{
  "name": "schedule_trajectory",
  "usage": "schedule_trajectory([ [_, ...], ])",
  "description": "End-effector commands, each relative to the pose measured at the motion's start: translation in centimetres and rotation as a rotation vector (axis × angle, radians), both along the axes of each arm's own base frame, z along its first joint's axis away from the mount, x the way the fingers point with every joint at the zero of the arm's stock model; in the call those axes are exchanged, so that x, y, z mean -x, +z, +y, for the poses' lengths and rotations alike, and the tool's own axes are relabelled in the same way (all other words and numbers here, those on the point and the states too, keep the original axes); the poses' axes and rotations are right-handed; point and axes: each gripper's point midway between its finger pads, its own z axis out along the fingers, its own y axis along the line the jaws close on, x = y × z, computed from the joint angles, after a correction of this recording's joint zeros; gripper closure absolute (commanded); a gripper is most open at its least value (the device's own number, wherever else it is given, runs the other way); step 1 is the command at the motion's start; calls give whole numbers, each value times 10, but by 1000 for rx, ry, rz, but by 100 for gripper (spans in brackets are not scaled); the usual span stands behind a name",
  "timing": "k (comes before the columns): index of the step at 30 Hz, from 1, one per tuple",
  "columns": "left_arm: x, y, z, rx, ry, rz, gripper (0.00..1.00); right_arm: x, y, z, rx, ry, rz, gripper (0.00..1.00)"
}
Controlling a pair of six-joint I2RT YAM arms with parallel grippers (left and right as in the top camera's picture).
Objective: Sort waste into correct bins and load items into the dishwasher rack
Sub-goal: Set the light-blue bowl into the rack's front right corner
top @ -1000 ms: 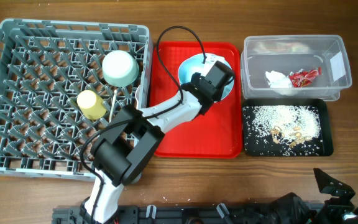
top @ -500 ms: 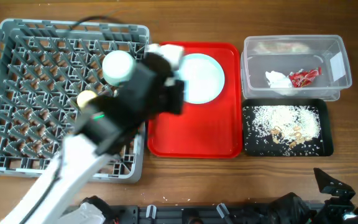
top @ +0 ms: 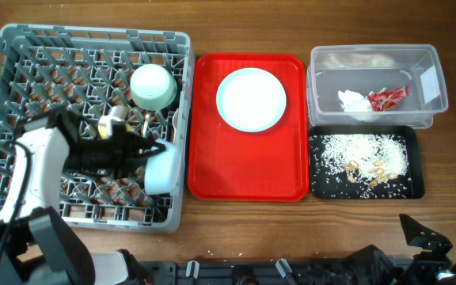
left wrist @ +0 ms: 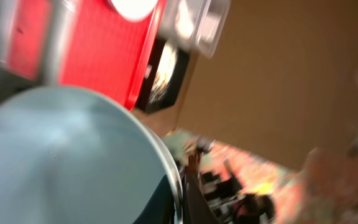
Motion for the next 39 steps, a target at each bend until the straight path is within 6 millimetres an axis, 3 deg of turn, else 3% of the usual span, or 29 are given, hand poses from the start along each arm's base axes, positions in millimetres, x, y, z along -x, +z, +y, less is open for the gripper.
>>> schedule_trajectory([
  [1, 3, -32, 36, -57, 83, 58, 96, -1, 0, 0, -4, -5, 6, 0],
  [6, 10, -51, 82, -166, 188, 109, 94, -1, 0, 0, -3, -5, 6, 0],
  [9, 10, -50, 98, -142, 290, 179, 80, -1, 0, 0, -3, -5, 6, 0],
  [10, 9, -48, 104, -136, 319, 183, 70, -1, 0, 0, -4, -5, 6, 0],
  [11, 7, -44, 107, -133, 329, 175, 53, -1, 0, 0, -4, -5, 6, 0],
  [12, 5, -38, 107, -125, 335, 168, 0, -1, 0, 0, -3, -5, 6, 0],
  [16, -3, 4, 109, -180, 341, 46, 0, -1, 0, 0, -4, -5, 6, 0],
  [19, 15, 39, 72, -346, 233, -155, 0, -1, 0, 0, -4, -5, 6, 0],
  [21, 28, 43, 51, -432, 177, -162, 0, -1, 0, 0, -4, -5, 6, 0],
  [24, 45, 57, 3, -425, 2, -270, 0, -1, 0, 0, -4, -5, 6, 0],
  [25, 49, 56, -5, -423, -40, -275, 0, -1, 0, 0, -3, -5, 6, 0],
  [27, 56, 46, -17, -453, -101, -224, 31, -1, 0, 0, -4, -5, 6, 0],
  [28, 58, 37, -16, -499, -94, -165, 56, -1, 0, 0, -4, -6, 6, 0],
  [29, 59, 21, -10, -597, -74, -94, 96, -1, 0, 0, -4, -5, 6, 0],
  [31, 66, -17, 18, -910, 25, 85, 96, -1, 0, 0, -3, -5, 6, 0],
  [33, 65, -26, 18, -998, 45, 92, 96, -1, 0, 0, -4, -5, 6, 0],
  [34, 34, -27, 5, -1059, 59, -59, 94, -1, 0, 0, -4, -5, 6, 0],
  [37, -1, -34, 0, -1147, 88, -160, 91, -1, 0, 0, -4, -5, 6, 0],
  [39, -21, -53, -8, -1163, 72, -155, 75, -1, 0, 0, -4, -5, 6, 0],
])
